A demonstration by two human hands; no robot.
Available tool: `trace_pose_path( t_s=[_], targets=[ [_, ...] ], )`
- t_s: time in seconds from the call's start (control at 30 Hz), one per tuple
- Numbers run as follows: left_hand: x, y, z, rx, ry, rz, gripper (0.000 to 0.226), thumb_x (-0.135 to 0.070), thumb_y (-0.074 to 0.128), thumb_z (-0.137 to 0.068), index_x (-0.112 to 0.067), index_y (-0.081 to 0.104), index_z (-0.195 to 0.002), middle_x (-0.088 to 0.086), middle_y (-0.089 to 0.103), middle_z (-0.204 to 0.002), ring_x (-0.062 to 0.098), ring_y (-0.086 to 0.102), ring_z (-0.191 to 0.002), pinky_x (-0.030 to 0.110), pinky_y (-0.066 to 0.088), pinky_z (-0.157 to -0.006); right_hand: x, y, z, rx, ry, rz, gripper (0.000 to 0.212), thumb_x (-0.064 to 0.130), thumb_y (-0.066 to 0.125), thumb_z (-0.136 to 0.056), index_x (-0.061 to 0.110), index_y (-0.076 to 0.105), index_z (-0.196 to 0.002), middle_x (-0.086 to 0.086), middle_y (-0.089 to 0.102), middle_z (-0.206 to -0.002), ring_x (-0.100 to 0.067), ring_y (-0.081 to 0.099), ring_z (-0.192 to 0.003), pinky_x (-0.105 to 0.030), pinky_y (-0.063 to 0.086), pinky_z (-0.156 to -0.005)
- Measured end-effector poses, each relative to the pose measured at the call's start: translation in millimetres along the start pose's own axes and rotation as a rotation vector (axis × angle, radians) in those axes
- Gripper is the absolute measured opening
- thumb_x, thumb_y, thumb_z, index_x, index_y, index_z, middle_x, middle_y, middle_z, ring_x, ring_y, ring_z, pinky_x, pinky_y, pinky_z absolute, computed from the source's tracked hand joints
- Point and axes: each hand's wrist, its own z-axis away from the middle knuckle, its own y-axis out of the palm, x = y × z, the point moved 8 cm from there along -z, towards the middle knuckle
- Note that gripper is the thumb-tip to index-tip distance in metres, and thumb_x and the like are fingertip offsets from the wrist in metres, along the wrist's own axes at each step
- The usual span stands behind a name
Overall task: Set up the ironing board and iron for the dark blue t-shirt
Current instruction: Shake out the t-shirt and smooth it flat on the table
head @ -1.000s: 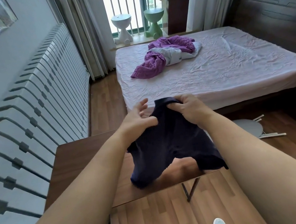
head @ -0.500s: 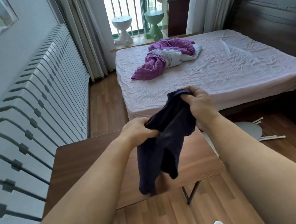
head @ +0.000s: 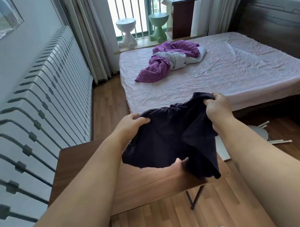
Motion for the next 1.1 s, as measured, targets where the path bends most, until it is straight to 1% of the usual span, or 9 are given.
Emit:
trace_pose_path(
  t_s=[0.2,0.33,0.47,0.57,0.67,0.77,0.87,1.03,1.1],
  targets=[
    [-14.0,-8.3,-6.2,-0.099,0.071,0.128,0.018,-0.029,0.066,-0.094,-0.023,0.073,-0.109,-0.005,0.077,-0.097,0.013,0.071,-0.092,0.025,0.052,-0.077,-6.3,-14.7,-0.1,-0.013,0.053,-0.047,0.016,0.012,0.053,-0.087,0.02,0.066,-0.082,-0.008,0.07,-0.089,-0.026,0.063,-0.086,-0.04,0.054,-0.079],
    [-15.9,-21.6,-10.8,-0.253,0.149,0.054,0.018,-0.034,0.064,-0.092,-0.024,0.075,-0.103,-0.005,0.077,-0.099,0.017,0.07,-0.1,0.036,0.055,-0.092,-7.4,-13.5,1.3,0.006,0.094,-0.11,0.017,0.007,0.056,-0.088,0.019,0.066,-0.082,-0.012,0.07,-0.092,-0.027,0.065,-0.087,-0.047,0.055,-0.089],
    [-19.8,-35.1,-5.5,-0.388,0.164,0.008,0.023,-0.042,0.062,-0.093,-0.021,0.072,-0.095,-0.001,0.075,-0.096,0.022,0.068,-0.098,0.04,0.053,-0.089,-6.6,-14.2,0.1,-0.002,0.127,-0.129,0.016,0.005,0.057,-0.086,0.018,0.065,-0.081,-0.01,0.069,-0.087,-0.026,0.065,-0.084,-0.046,0.056,-0.087],
    [-28.7,-35.7,-5.2,-0.39,0.202,0.04,0.025,-0.045,0.061,-0.091,-0.022,0.069,-0.095,-0.003,0.074,-0.094,0.019,0.067,-0.091,0.037,0.053,-0.085,-3.3,-18.5,-0.7,-0.021,0.119,-0.071,0.016,0.007,0.056,-0.083,0.019,0.063,-0.075,-0.008,0.067,-0.082,-0.026,0.063,-0.082,-0.047,0.055,-0.088],
    [-46.0,-29.6,-6.0,-0.363,0.266,0.084,0.022,-0.043,0.062,-0.088,-0.024,0.071,-0.094,-0.009,0.073,-0.088,0.012,0.066,-0.084,0.038,0.053,-0.087,-0.3,-19.1,1.0,0.002,0.104,-0.009,0.013,0.011,0.054,-0.082,0.019,0.064,-0.08,-0.01,0.069,-0.089,-0.032,0.066,-0.092,-0.05,0.055,-0.092],
    [-62.5,-21.7,-6.9,-0.313,0.287,0.112,0.028,-0.048,0.064,-0.084,-0.026,0.073,-0.099,-0.007,0.076,-0.094,0.015,0.07,-0.093,0.044,0.055,-0.094,1.3,-21.4,1.5,0.014,0.083,0.051,0.015,0.011,0.051,-0.084,0.019,0.064,-0.085,-0.01,0.069,-0.093,-0.034,0.065,-0.099,-0.051,0.054,-0.093],
    [-80.2,-16.3,-6.2,-0.296,0.341,0.108,0.021,-0.04,0.063,-0.09,-0.024,0.073,-0.099,-0.004,0.077,-0.097,0.016,0.07,-0.096,0.041,0.056,-0.093,2.3,-30.1,-1.8,-0.012,0.048,0.101,0.012,0.016,0.053,-0.083,0.02,0.064,-0.084,-0.01,0.07,-0.093,-0.035,0.066,-0.097,-0.051,0.054,-0.091],
    [-85.0,-26.3,-5.5,-0.394,0.349,0.097,0.022,-0.043,0.063,-0.089,-0.026,0.074,-0.098,-0.007,0.076,-0.095,0.013,0.069,-0.094,0.041,0.055,-0.092,14.4,-44.9,-4.5,-0.05,-0.075,0.312,0.014,0.029,0.061,-0.089,0.017,0.066,-0.085,-0.006,0.07,-0.086,-0.029,0.065,-0.085,-0.044,0.052,-0.081],
    [-81.2,-31.2,-4.2,-0.426,0.342,0.077,0.023,-0.044,0.063,-0.088,-0.026,0.074,-0.096,-0.009,0.076,-0.093,0.012,0.069,-0.092,0.041,0.055,-0.091,17.1,-48.1,-7.2,-0.083,-0.103,0.398,0.012,0.028,0.06,-0.09,0.017,0.067,-0.088,-0.005,0.07,-0.087,-0.029,0.064,-0.086,-0.042,0.053,-0.081]
  ],
)
